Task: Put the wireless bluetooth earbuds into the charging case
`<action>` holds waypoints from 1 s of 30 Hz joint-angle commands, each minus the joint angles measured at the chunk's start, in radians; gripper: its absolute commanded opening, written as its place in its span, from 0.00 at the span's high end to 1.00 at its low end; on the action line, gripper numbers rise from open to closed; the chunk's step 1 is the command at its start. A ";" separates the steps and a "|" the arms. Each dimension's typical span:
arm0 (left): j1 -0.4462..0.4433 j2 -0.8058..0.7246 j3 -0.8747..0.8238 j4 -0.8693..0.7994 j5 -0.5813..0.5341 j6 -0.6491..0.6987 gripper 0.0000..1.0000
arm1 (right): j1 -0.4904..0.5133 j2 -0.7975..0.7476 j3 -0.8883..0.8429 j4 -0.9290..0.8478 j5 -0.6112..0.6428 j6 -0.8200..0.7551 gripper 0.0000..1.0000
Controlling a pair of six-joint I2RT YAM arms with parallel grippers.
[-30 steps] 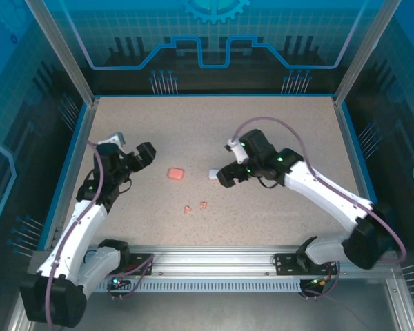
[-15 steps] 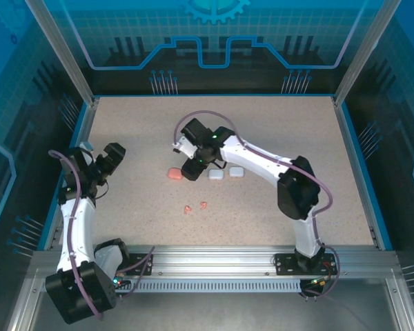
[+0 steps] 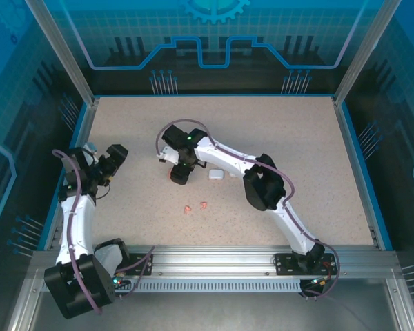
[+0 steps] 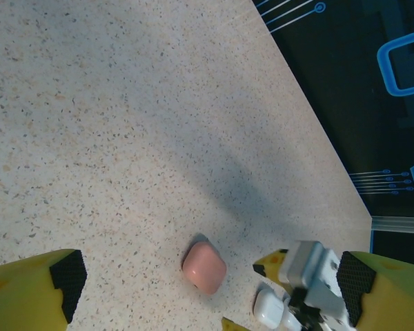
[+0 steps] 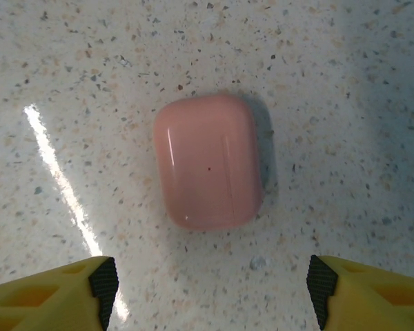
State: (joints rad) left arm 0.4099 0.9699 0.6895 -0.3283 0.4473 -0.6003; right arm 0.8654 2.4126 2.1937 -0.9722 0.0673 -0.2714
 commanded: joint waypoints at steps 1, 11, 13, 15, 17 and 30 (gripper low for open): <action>0.008 0.004 -0.015 0.003 0.035 0.000 0.05 | 0.018 0.059 0.064 -0.061 -0.039 -0.038 0.24; 0.009 0.012 -0.027 0.015 0.034 -0.005 0.07 | 0.026 0.126 0.100 -0.065 -0.057 -0.066 0.26; 0.008 0.014 -0.033 0.022 0.033 -0.009 0.07 | 0.027 0.139 0.107 -0.066 -0.050 -0.072 0.27; 0.008 0.016 -0.034 0.026 0.035 -0.011 0.08 | 0.031 0.152 0.116 -0.066 -0.041 -0.074 0.29; 0.008 0.019 -0.033 0.028 0.035 -0.010 0.08 | 0.033 0.163 0.128 -0.065 -0.036 -0.077 0.30; 0.009 0.027 -0.036 0.039 0.043 -0.009 0.09 | 0.023 0.201 0.190 -0.047 -0.043 0.002 0.21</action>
State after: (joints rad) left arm 0.4099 0.9951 0.6647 -0.3080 0.4622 -0.6029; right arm 0.8829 2.5755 2.3516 -1.0409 0.0376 -0.3073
